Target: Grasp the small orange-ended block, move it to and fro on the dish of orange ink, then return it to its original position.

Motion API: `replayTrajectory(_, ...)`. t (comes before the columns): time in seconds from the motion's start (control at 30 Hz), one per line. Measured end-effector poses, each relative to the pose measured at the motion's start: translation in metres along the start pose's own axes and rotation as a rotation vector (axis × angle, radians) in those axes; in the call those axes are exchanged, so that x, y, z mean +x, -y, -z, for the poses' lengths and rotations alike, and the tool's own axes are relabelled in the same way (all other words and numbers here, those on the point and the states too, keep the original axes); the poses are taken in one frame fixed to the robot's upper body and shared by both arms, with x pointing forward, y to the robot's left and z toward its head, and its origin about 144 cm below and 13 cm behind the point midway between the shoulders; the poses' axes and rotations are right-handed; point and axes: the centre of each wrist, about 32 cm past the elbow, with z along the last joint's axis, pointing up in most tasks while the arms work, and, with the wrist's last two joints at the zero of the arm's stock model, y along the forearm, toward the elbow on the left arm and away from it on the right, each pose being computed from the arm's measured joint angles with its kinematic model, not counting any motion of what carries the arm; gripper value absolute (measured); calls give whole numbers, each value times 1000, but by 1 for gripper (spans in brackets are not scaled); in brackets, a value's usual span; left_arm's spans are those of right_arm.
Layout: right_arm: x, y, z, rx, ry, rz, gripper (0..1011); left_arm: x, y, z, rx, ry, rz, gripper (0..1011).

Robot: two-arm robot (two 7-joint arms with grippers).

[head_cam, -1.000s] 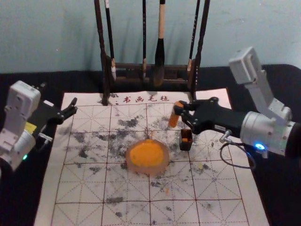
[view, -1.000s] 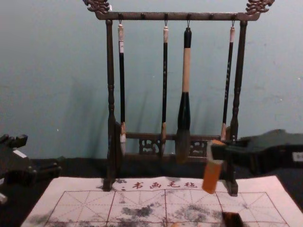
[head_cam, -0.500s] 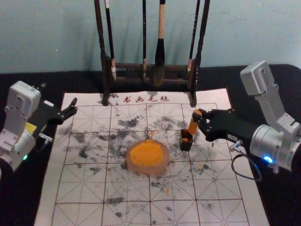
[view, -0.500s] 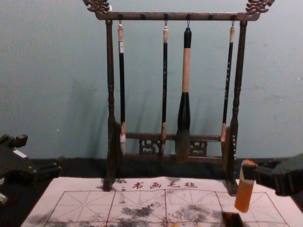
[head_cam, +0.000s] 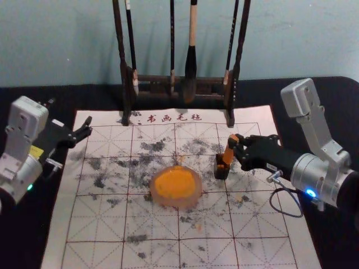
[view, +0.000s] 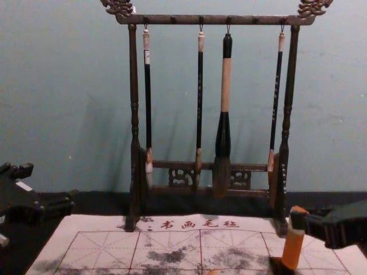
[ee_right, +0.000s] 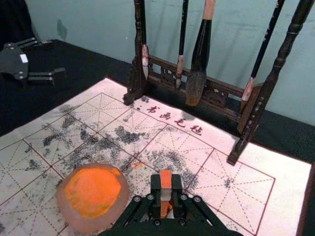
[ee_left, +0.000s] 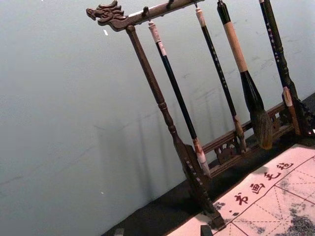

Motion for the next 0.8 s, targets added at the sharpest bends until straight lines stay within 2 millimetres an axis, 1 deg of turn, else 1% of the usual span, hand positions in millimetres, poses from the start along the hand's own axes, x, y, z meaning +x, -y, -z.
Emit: replayTrajectory(0.8, 0, -15, 5, -26, -2, -4, 119, 0, 0, 0, 0, 0, 0, 1001)
